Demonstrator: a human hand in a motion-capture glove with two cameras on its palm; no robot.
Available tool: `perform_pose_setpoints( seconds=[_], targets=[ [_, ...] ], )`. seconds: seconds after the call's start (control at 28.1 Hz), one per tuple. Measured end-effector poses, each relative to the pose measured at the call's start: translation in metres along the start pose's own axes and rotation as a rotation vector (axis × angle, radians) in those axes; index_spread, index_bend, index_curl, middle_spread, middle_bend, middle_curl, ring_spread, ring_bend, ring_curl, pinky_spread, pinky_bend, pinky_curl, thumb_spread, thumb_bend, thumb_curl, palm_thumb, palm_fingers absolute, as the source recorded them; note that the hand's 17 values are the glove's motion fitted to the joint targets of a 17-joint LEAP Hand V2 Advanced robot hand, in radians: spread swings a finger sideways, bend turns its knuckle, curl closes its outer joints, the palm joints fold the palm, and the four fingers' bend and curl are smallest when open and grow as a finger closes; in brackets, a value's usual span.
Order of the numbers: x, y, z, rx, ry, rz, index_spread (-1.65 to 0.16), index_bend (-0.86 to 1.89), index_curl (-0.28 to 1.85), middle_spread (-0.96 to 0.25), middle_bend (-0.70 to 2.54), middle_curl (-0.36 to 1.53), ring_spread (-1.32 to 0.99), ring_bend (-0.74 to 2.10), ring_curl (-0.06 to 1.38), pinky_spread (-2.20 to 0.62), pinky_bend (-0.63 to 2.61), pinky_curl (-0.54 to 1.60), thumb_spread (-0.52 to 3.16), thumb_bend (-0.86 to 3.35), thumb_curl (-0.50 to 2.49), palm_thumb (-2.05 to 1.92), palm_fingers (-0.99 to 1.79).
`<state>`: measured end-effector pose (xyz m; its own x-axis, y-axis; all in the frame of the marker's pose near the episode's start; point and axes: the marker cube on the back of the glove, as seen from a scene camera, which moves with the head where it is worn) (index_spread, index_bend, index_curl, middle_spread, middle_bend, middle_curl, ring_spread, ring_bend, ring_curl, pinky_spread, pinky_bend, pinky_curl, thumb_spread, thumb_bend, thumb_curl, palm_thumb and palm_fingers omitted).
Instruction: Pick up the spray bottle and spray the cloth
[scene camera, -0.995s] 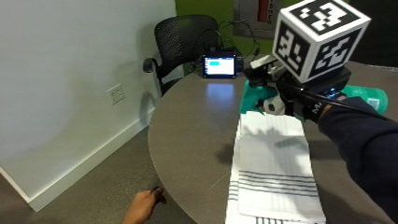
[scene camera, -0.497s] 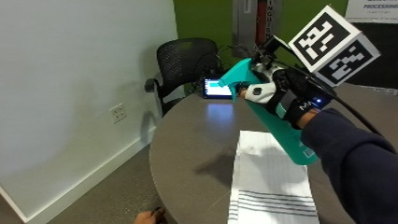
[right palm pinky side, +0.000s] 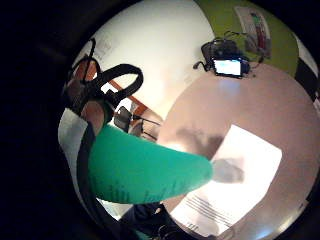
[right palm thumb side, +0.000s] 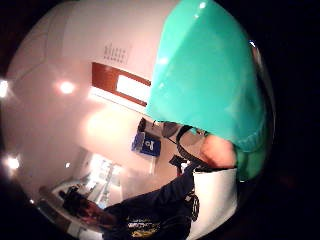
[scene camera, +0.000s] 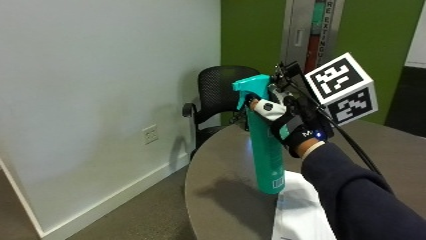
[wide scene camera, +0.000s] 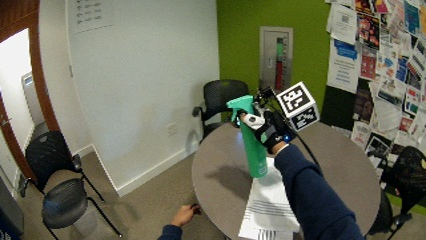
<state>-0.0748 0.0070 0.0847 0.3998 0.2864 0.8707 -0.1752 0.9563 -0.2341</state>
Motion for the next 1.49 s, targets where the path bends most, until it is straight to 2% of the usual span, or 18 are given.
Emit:
perform_pose_setpoints(
  seconds=[0.43, 0.78, 0.96, 1.49],
  targets=[
    [0.019, -0.007, 0.011, 0.016, -0.105, 0.096, -0.27, 0.14, 0.45, -0.14, 0.32, 0.49, -0.21, 0.47, 0.42, -0.15, 0.39, 0.36, 0.83, -0.02, 0.66, 0.94, 1.13],
    [0.014, -0.01, 0.015, 0.009, -0.136, 0.027, -0.27, 0.14, 0.43, -0.14, 0.29, 0.48, -0.21, 0.46, 0.41, -0.13, 0.34, 0.35, 0.92, -0.02, 0.63, 0.94, 1.13],
    [0.027, -0.007, 0.014, 0.006, -0.214, 0.06, -0.27, 0.14, 0.42, -0.15, 0.29, 0.48, -0.22, 0.46, 0.41, -0.13, 0.34, 0.35, 0.93, -0.02, 0.63, 0.95, 1.14],
    [0.035, -0.002, 0.025, -0.131, -0.176, 0.106, -0.29, 0.12, 0.39, -0.14, 0.29, 0.48, -0.21, 0.41, 0.4, -0.07, 0.22, 0.34, 0.93, -0.02, 0.61, 0.97, 1.04]
  ],
)
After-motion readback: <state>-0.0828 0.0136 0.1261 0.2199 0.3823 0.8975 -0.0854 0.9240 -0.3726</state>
